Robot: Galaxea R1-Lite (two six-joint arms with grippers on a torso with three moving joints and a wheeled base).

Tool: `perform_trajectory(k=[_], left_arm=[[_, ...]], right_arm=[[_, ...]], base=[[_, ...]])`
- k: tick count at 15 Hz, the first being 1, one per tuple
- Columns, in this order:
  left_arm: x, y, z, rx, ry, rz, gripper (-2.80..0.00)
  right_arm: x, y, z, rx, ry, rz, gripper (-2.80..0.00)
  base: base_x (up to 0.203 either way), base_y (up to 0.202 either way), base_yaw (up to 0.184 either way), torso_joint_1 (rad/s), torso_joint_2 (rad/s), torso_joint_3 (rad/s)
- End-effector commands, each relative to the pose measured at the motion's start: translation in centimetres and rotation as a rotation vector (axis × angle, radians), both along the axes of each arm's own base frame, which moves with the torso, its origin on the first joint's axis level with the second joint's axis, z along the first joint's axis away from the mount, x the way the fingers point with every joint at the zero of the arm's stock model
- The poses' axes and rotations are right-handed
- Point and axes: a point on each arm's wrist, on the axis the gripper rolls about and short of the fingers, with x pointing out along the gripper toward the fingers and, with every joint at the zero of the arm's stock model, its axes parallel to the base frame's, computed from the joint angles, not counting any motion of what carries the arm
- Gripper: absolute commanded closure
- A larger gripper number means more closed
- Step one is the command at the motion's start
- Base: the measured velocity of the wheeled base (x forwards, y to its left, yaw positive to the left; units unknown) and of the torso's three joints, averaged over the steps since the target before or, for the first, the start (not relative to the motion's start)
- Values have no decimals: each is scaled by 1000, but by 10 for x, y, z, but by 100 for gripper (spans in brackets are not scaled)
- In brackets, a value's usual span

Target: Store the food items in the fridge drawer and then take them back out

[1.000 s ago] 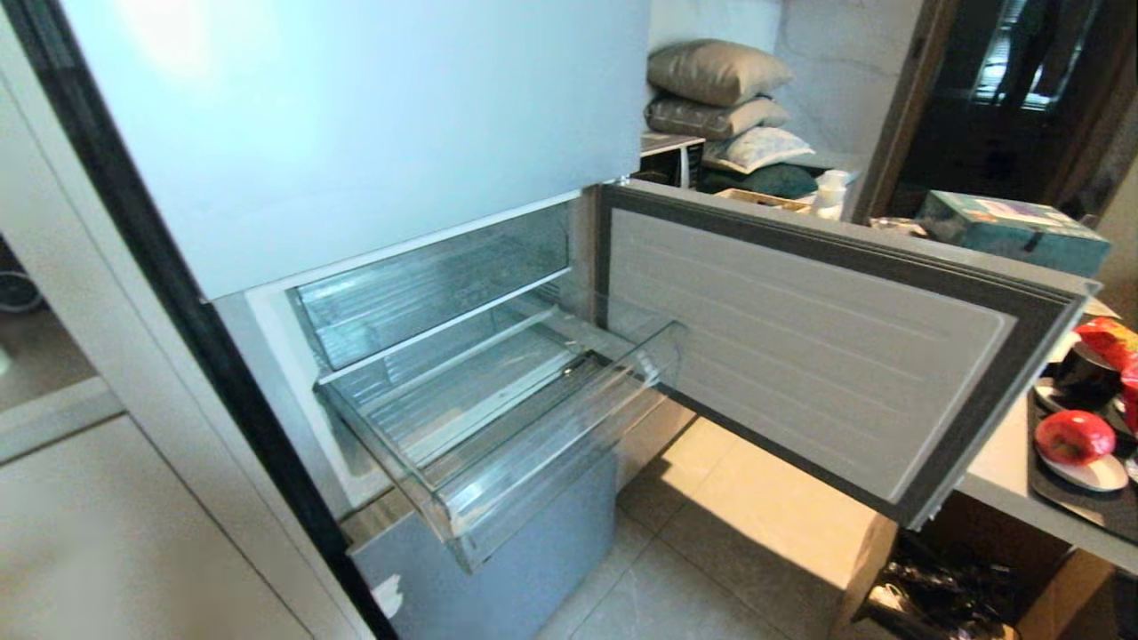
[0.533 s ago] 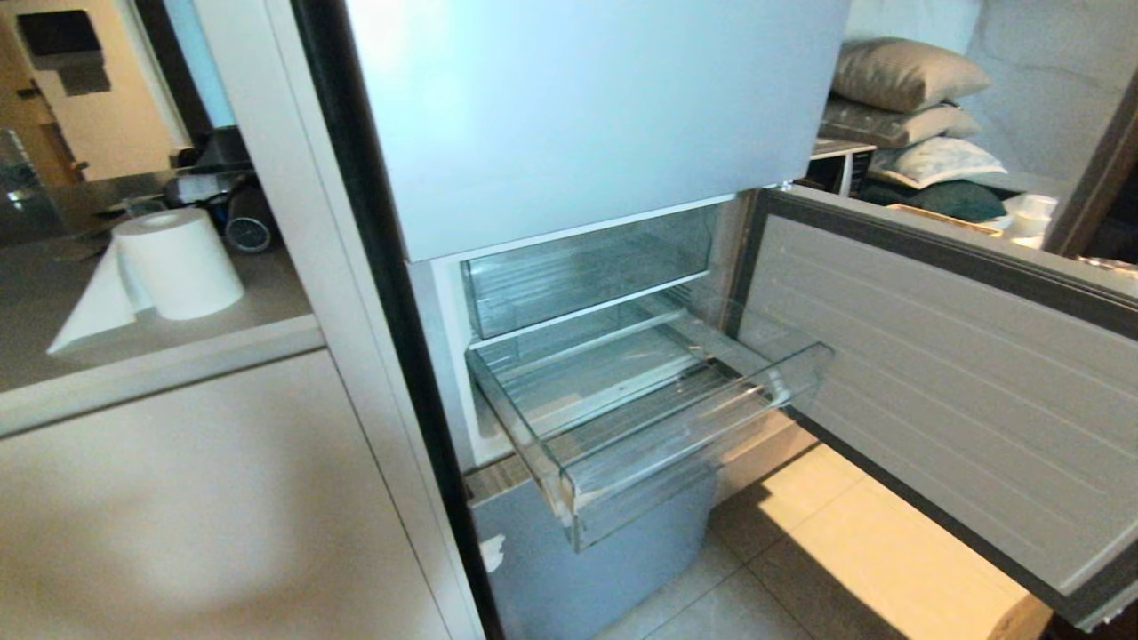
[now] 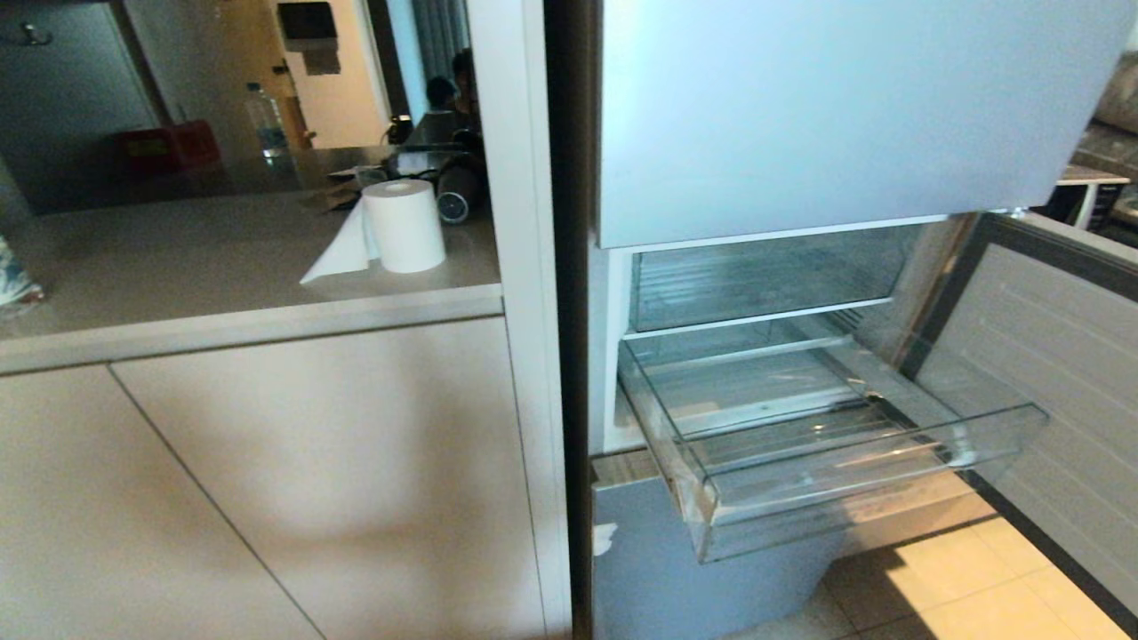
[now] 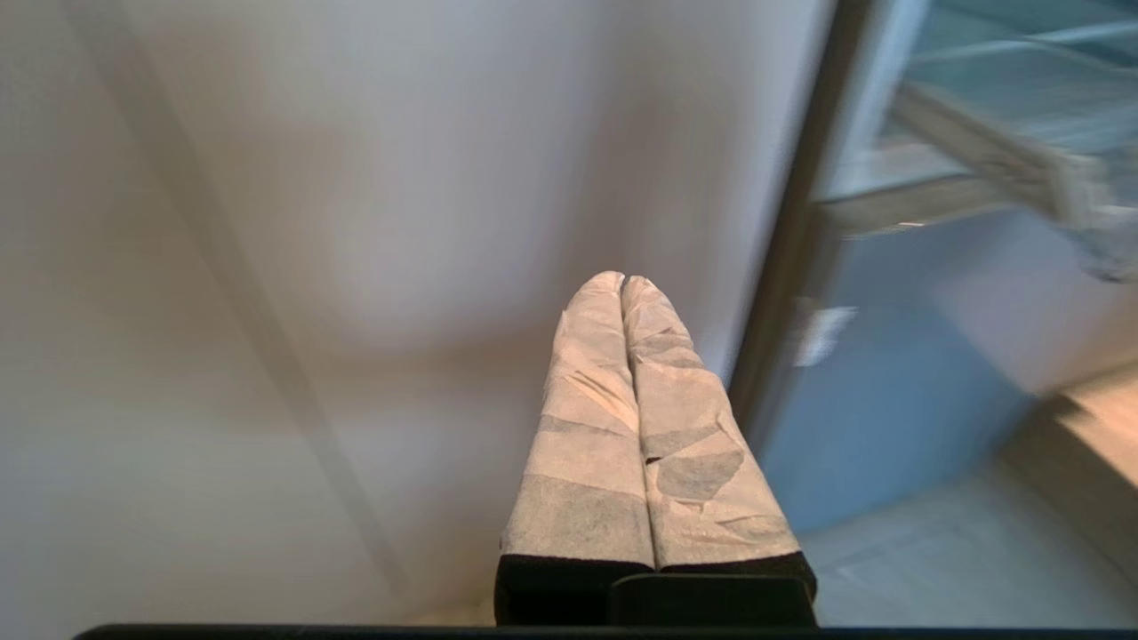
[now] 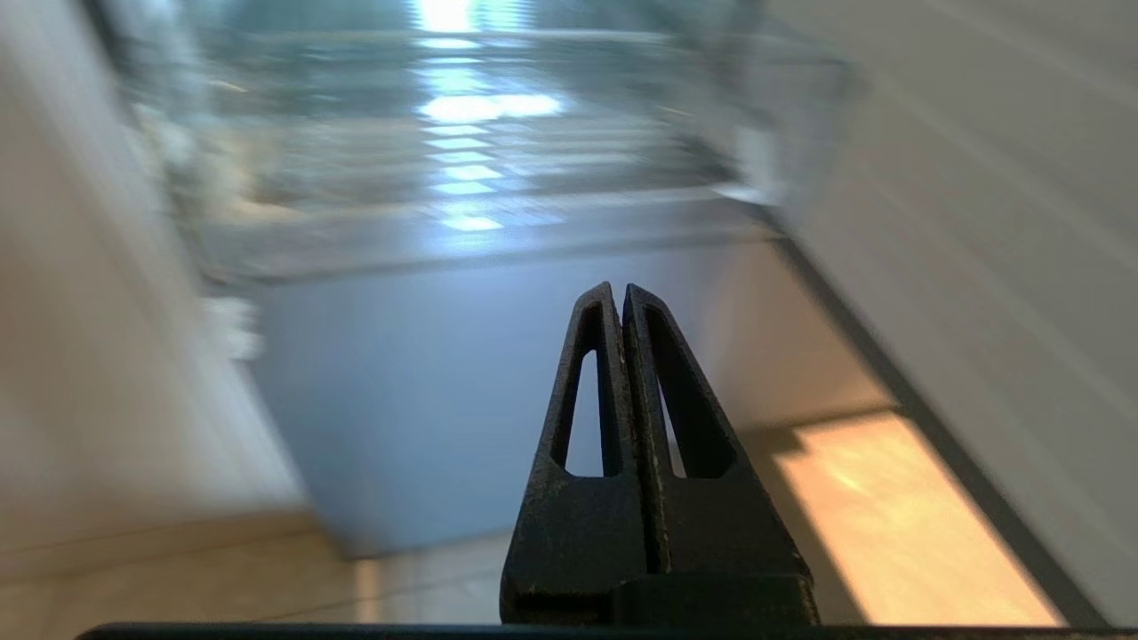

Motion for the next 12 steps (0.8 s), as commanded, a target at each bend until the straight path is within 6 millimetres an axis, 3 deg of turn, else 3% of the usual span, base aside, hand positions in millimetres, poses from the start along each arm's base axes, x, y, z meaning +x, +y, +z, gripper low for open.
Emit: perform_trajectory(k=[1, 4, 7, 10, 12], left_arm=[[0, 0, 0, 0, 1, 0, 0], [0, 0, 0, 0, 1, 0, 0], [0, 0, 0, 0, 0, 0, 0], [0, 0, 0, 0, 1, 0, 0], [0, 0, 0, 0, 1, 0, 0]], right_arm=[[0, 0, 0, 43, 1, -4, 0], [7, 0, 2, 48, 91, -3, 0], [27, 0, 8, 5, 285, 34, 0], [67, 4, 19, -15, 522, 86, 0], [105, 9, 22, -1, 665, 103, 0]], base=[[2, -8, 167, 2, 3, 2], [0, -1, 98, 2, 3, 2], [0, 0, 0, 0, 0, 0], [0, 0, 0, 0, 0, 0], [0, 0, 0, 0, 0, 0]])
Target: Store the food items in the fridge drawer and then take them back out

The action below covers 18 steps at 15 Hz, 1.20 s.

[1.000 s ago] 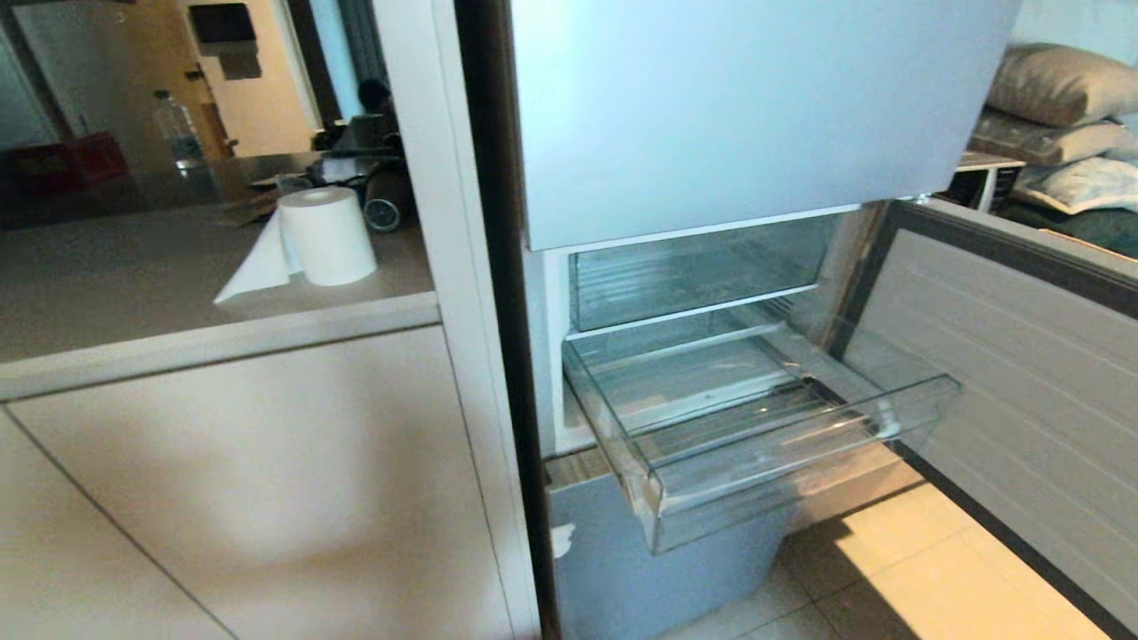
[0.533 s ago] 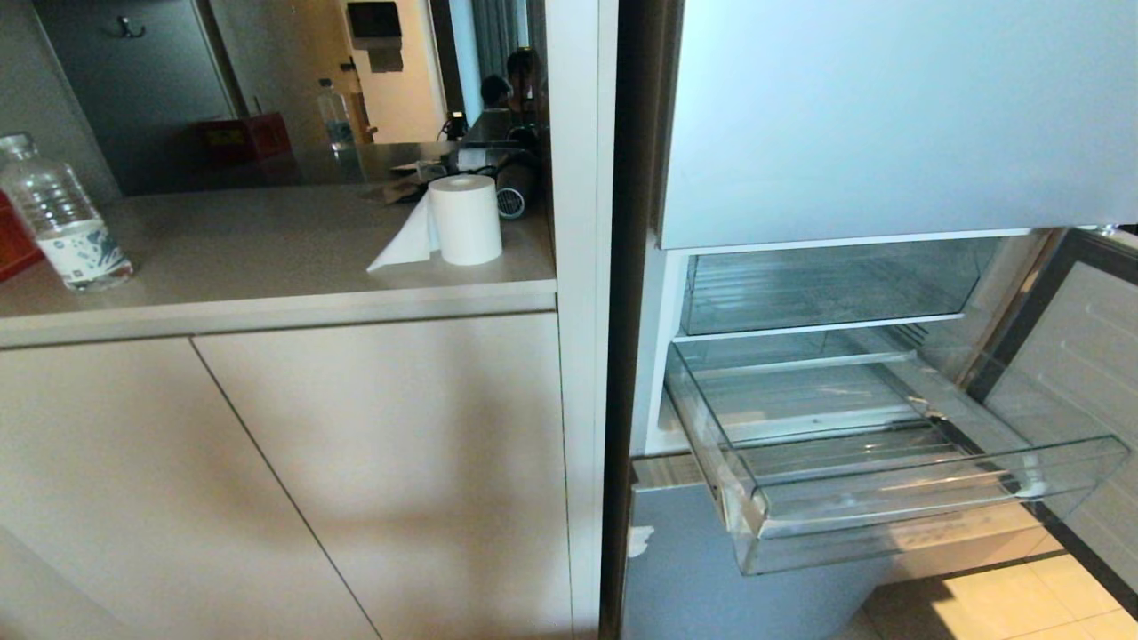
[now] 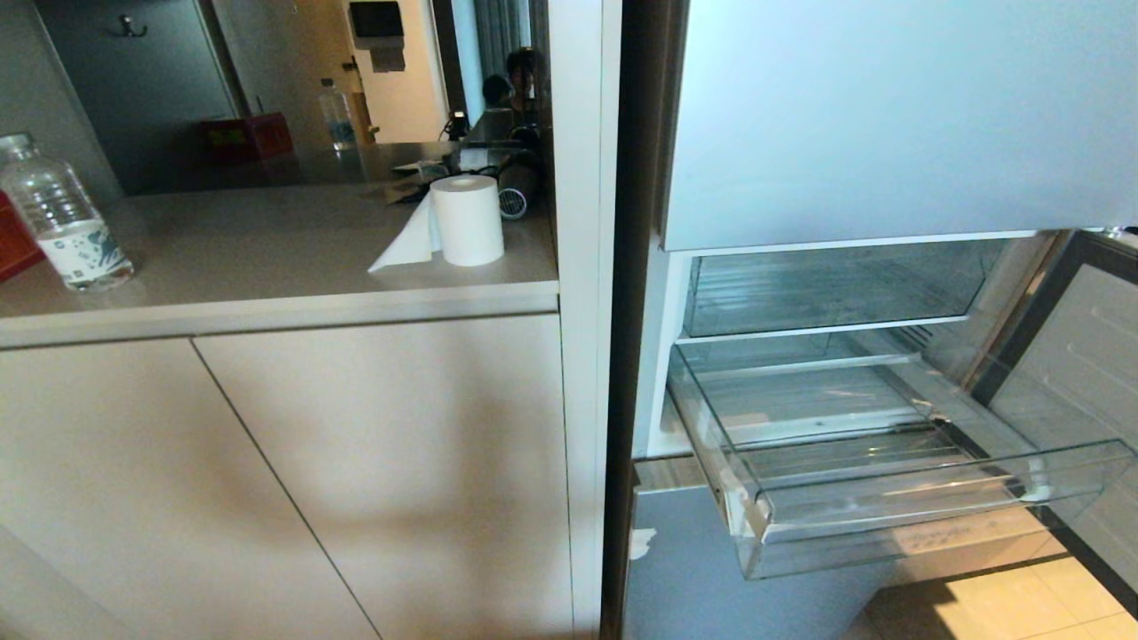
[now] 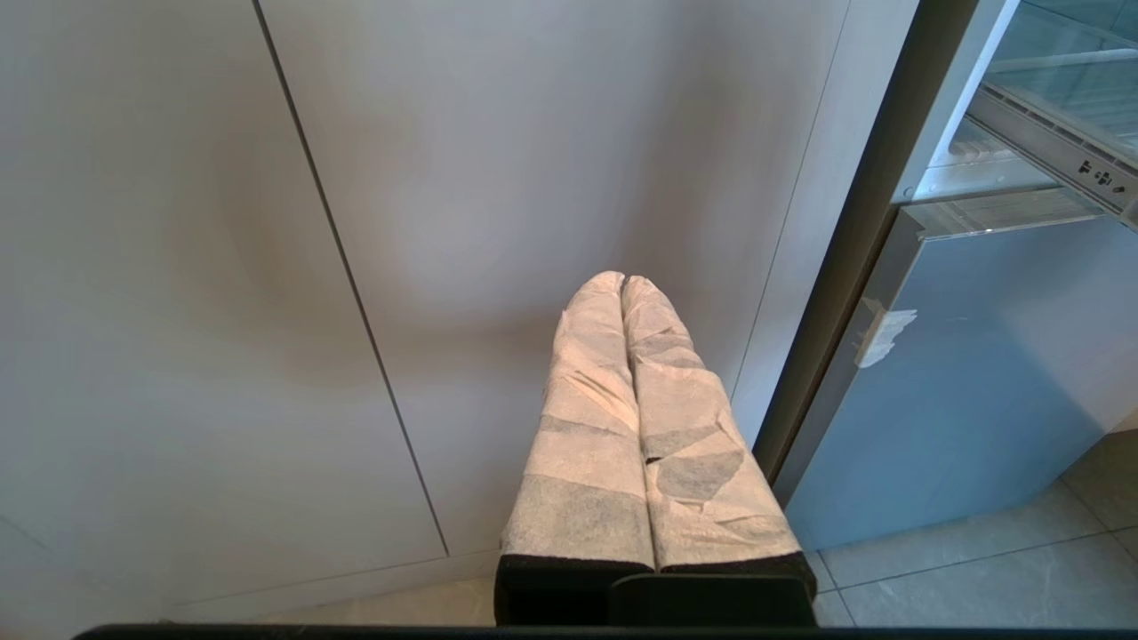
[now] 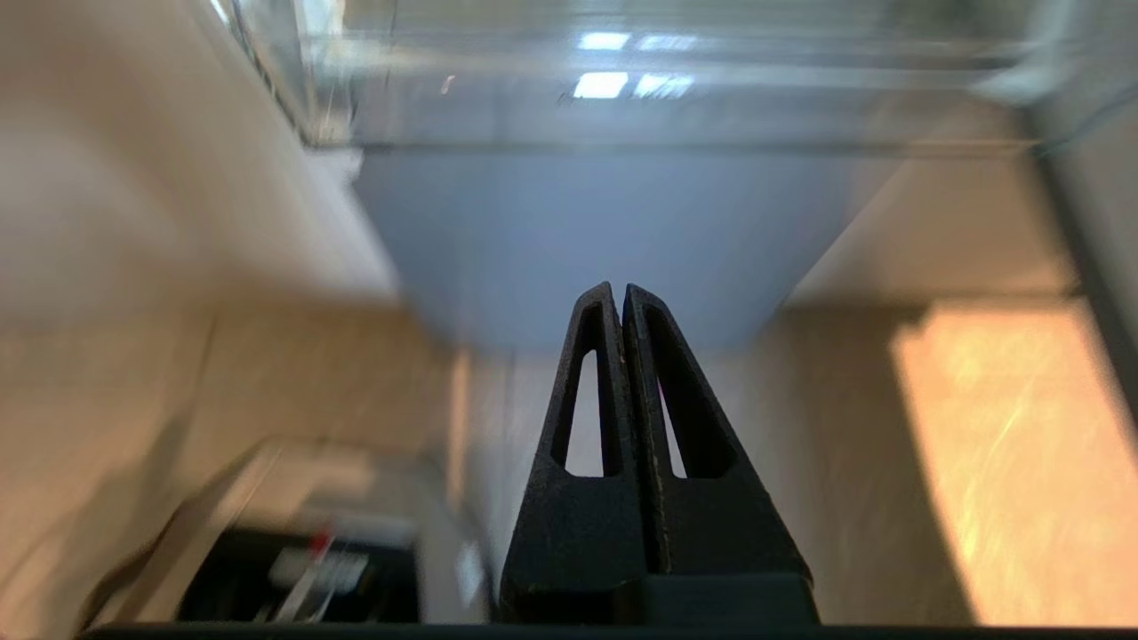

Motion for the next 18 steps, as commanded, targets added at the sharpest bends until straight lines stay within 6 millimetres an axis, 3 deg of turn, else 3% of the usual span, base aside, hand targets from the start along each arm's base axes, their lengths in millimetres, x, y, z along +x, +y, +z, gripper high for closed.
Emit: perform_trajectory(k=[1, 7, 10, 12, 14, 18], left_arm=[[0, 0, 0, 0, 1, 0, 0], [0, 0, 0, 0, 1, 0, 0], [0, 0, 0, 0, 1, 0, 0], [0, 0, 0, 0, 1, 0, 0], [0, 0, 0, 0, 1, 0, 0], [0, 0, 0, 0, 1, 0, 0]], right_arm=[[60, 8, -8, -8, 305, 22, 0], [175, 35, -25, 45, 457, 108, 0], [234, 50, -24, 116, 391, 93, 0], [272, 68, -15, 291, 244, 37, 0], [281, 81, -2, 443, 150, -76, 0], [242, 79, 23, 490, 90, -109, 0]], base=[[0, 0, 0, 0, 0, 0], [0, 0, 0, 0, 0, 0], [0, 0, 0, 0, 0, 0], [0, 0, 0, 0, 0, 0], [0, 0, 0, 0, 0, 0], [0, 0, 0, 0, 0, 0]])
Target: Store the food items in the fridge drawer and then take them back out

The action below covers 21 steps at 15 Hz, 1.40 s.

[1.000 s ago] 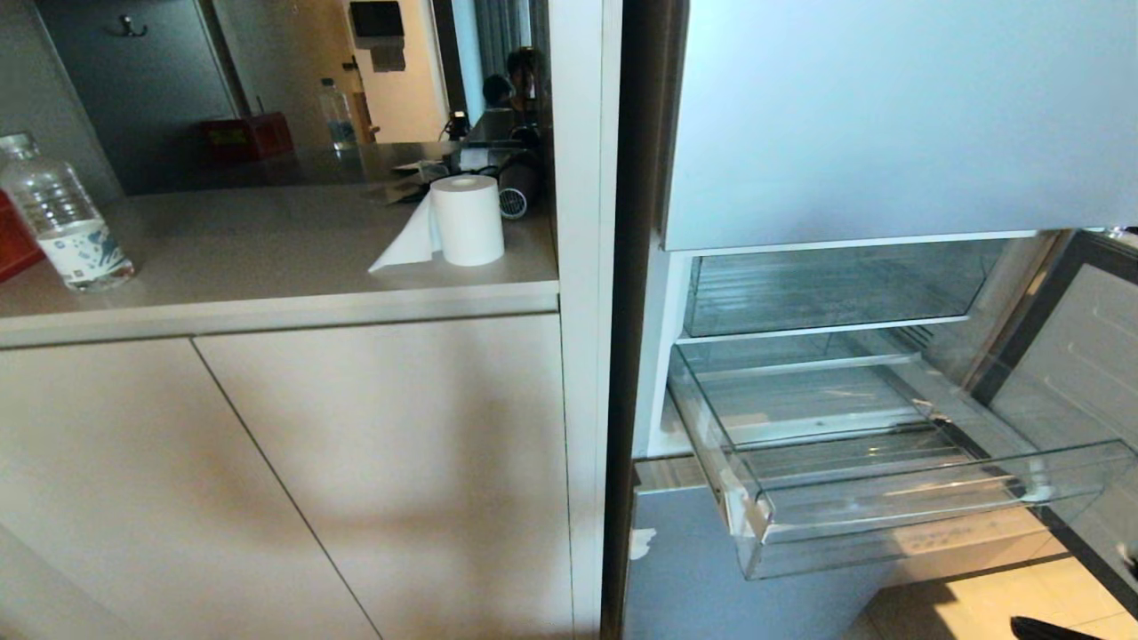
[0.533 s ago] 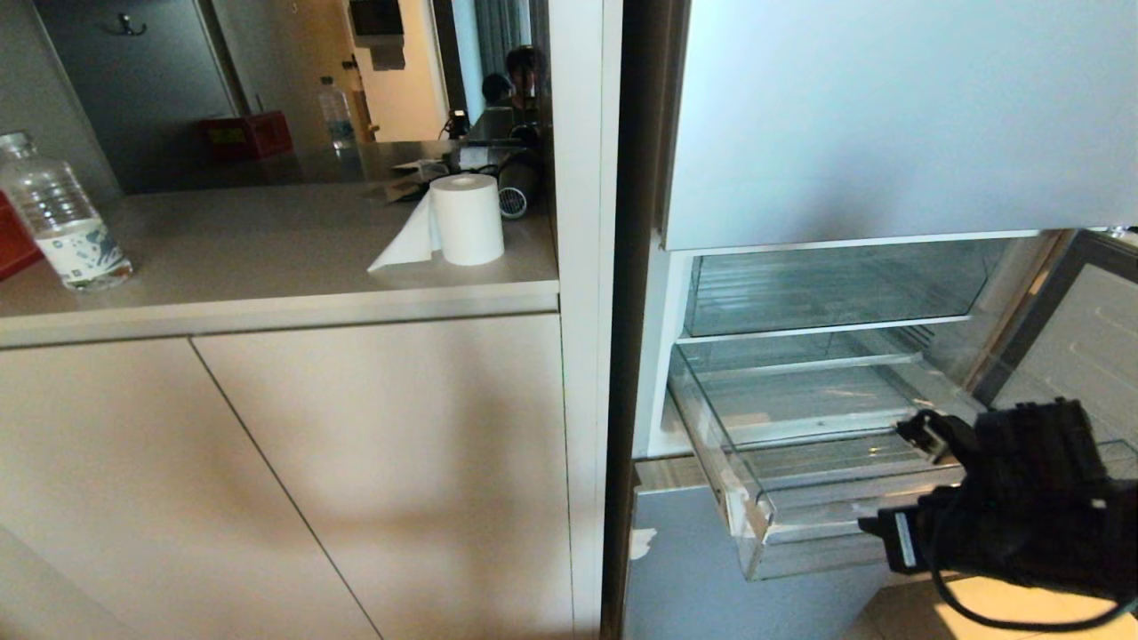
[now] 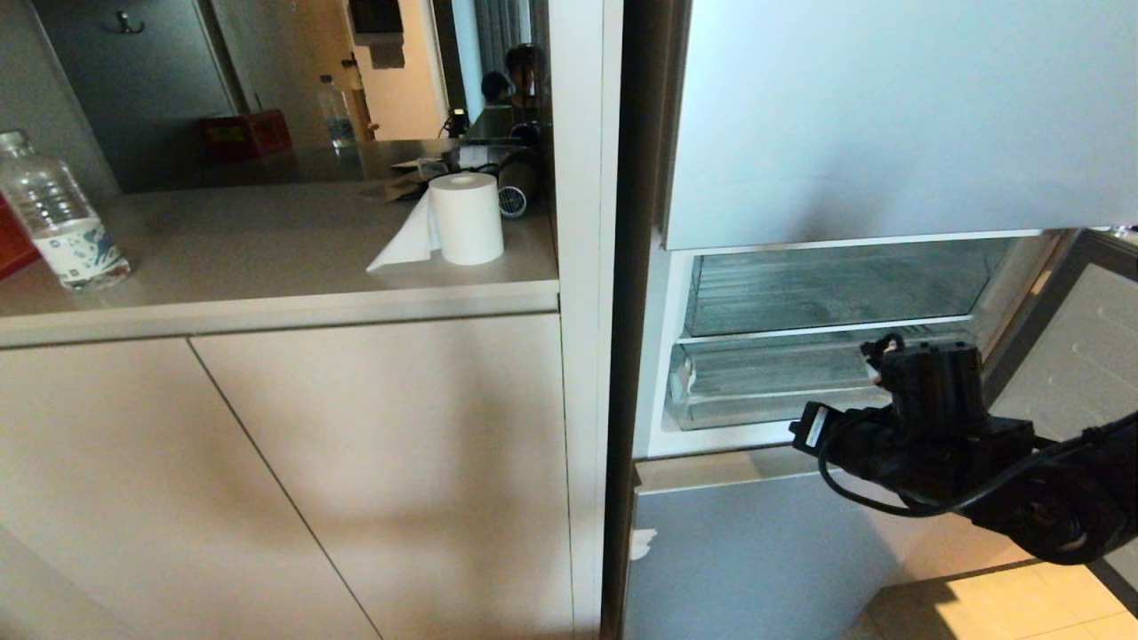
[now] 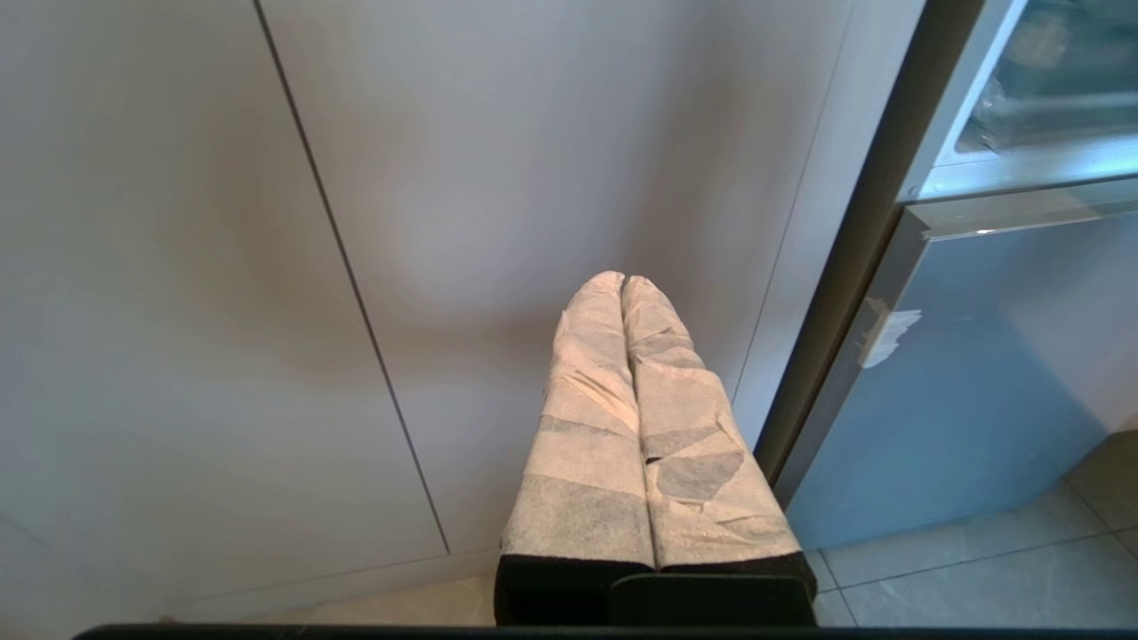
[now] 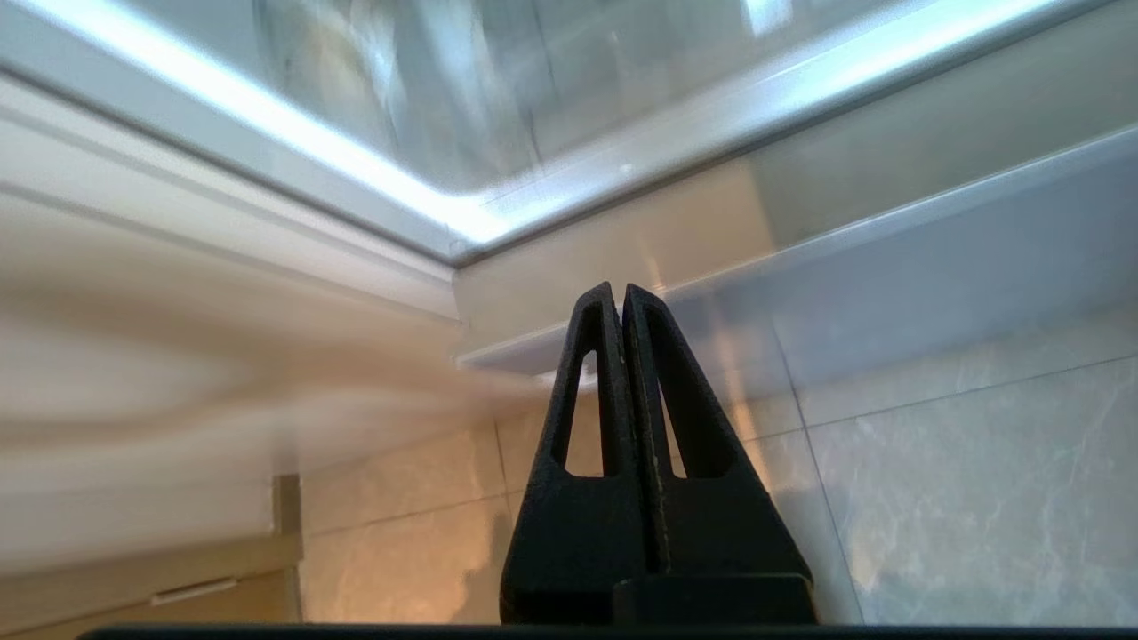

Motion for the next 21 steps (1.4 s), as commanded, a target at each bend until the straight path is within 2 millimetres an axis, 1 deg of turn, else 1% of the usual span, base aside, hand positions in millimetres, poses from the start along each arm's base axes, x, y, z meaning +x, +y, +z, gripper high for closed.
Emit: perform_trajectory(k=[1, 4, 7, 9, 11, 13, 16, 19, 21], left_arm=[[0, 0, 0, 0, 1, 0, 0], [0, 0, 0, 0, 1, 0, 0], [0, 0, 0, 0, 1, 0, 0], [0, 0, 0, 0, 1, 0, 0], [0, 0, 0, 0, 1, 0, 0], [0, 0, 0, 0, 1, 0, 0], [0, 0, 0, 0, 1, 0, 0], [0, 0, 0, 0, 1, 0, 0], [0, 0, 0, 0, 1, 0, 0]], right_arm=[[-27, -5, 13, 1, -26, 13, 0], [-64, -16, 17, -91, -44, 61, 0], [-123, -33, 26, -189, -116, 109, 0], [-169, -48, 29, -232, -187, 123, 0], [-213, -62, 21, -276, -243, 118, 0], [-245, -73, 7, -309, -243, 100, 0], [-280, -82, -17, -346, -216, 104, 0], [-299, -86, -28, -388, -276, 43, 0], [-305, -86, -33, -456, -298, -4, 0]], base=[[0, 0, 0, 0, 0, 0], [0, 0, 0, 0, 0, 0], [0, 0, 0, 0, 0, 0], [0, 0, 0, 0, 0, 0], [0, 0, 0, 0, 0, 0], [0, 0, 0, 0, 0, 0], [0, 0, 0, 0, 0, 0], [0, 0, 0, 0, 0, 0], [0, 0, 0, 0, 0, 0]])
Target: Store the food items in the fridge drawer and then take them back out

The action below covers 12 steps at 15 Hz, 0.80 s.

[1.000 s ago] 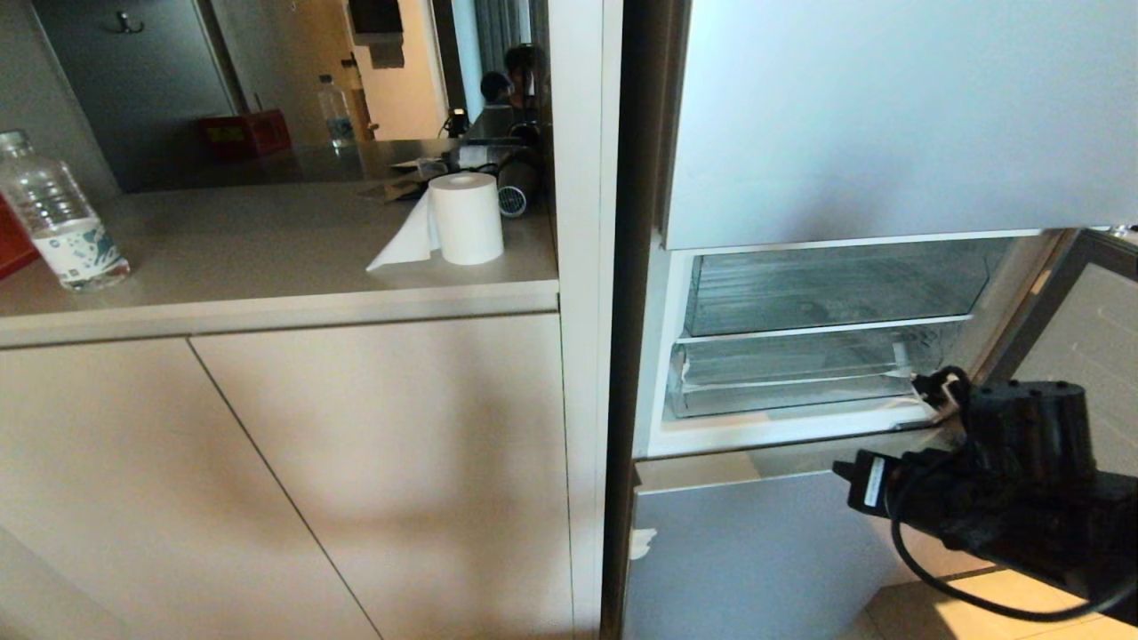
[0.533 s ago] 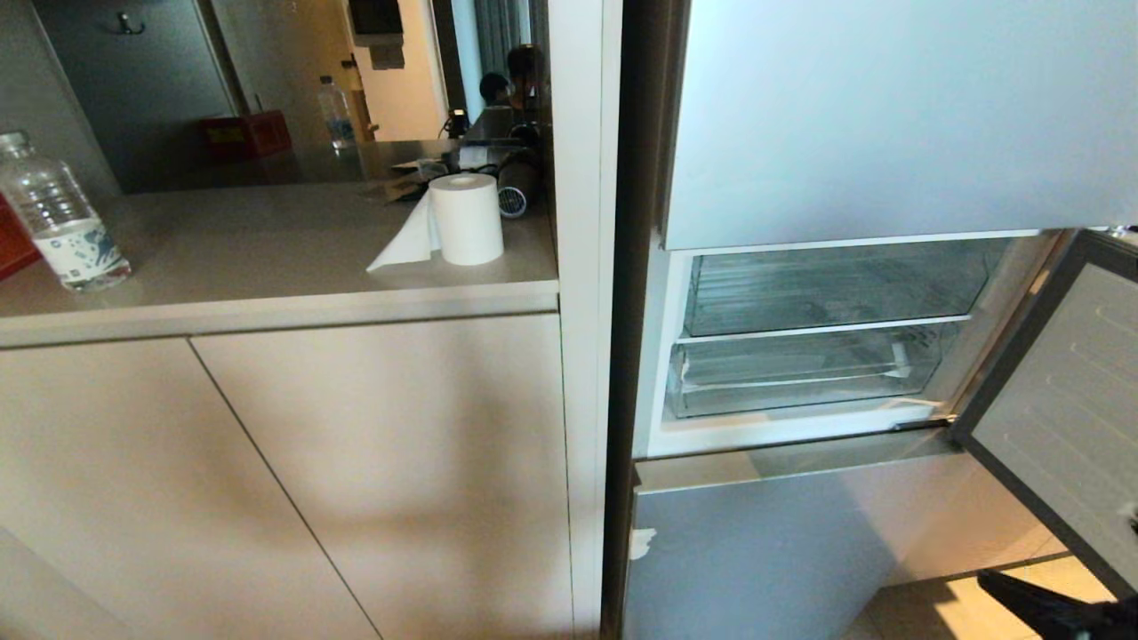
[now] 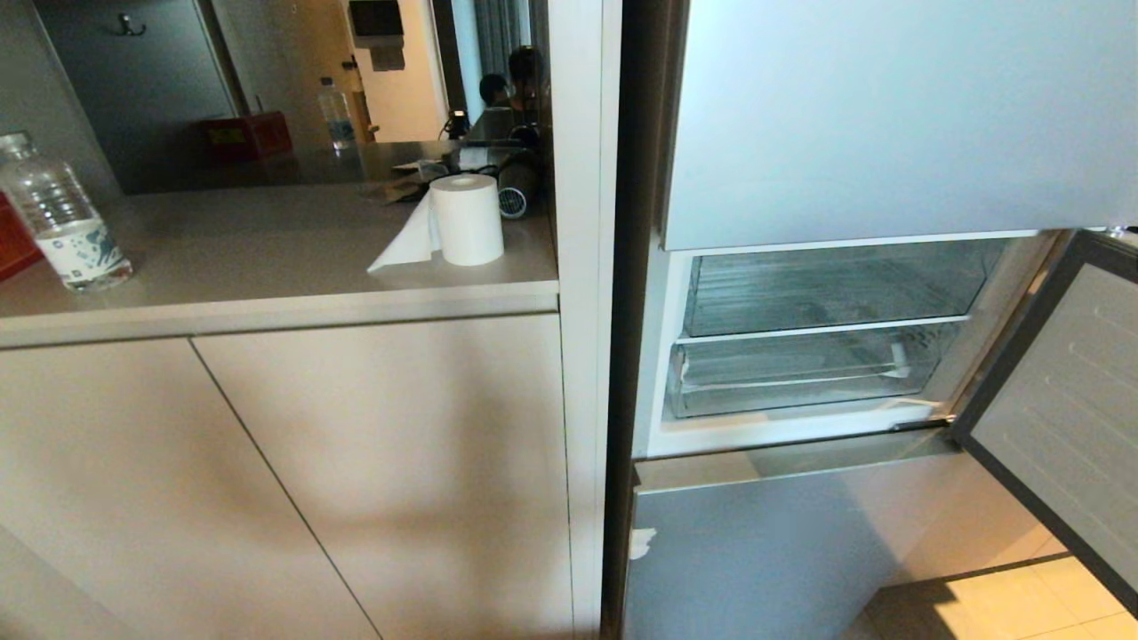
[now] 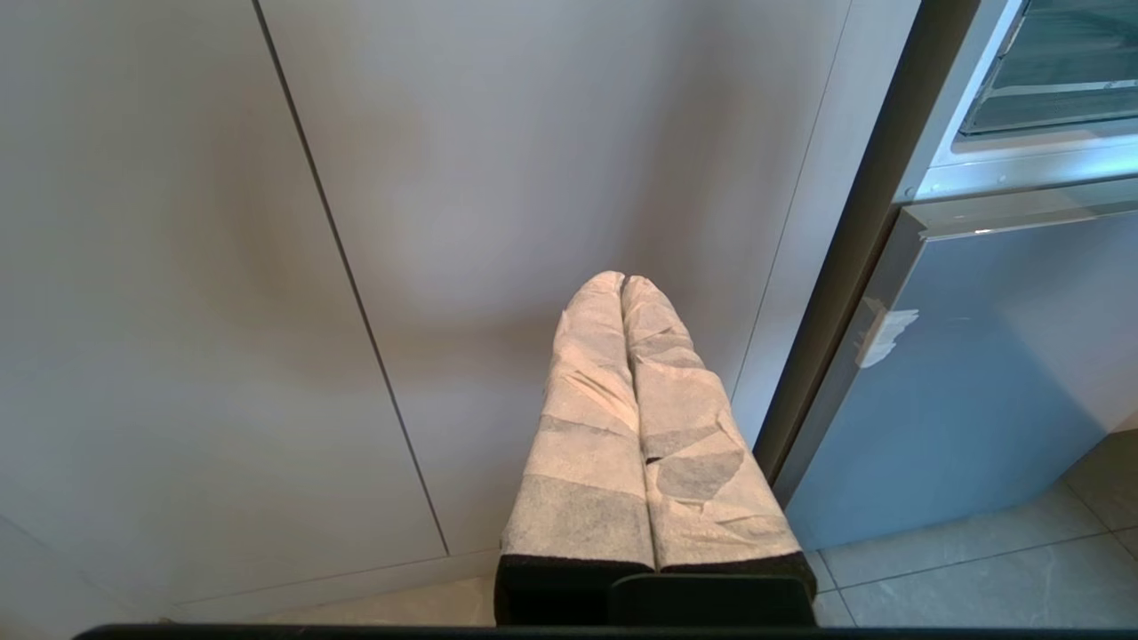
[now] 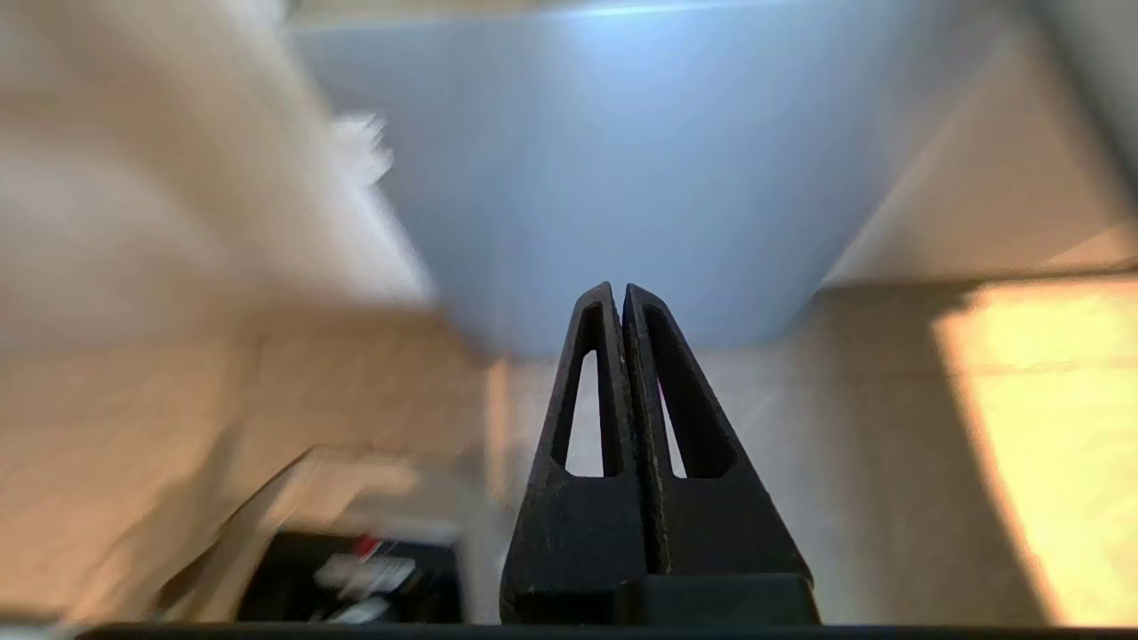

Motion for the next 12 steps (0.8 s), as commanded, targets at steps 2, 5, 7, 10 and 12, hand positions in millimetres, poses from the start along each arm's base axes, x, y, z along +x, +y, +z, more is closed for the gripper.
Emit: perform_trajectory(k=[2, 5, 7, 10, 12], left_arm=[[0, 0, 0, 0, 0, 0, 0], [0, 0, 0, 0, 1, 0, 0], [0, 0, 0, 0, 0, 0, 0], [0, 0, 0, 0, 0, 0, 0], [0, 0, 0, 0, 1, 0, 0]], right_arm=[[-17, -1, -4, -69, -182, -44, 0], [-30, 0, -8, -93, -333, -49, 0], [-30, 0, -8, -84, -326, -53, 0], [-30, 0, -8, -61, -326, -60, 0], [-30, 0, -8, -67, -326, -55, 0]], base=[[0, 0, 0, 0, 0, 0], [0, 0, 0, 0, 0, 0], [0, 0, 0, 0, 0, 0], [0, 0, 0, 0, 0, 0], [0, 0, 0, 0, 0, 0]])
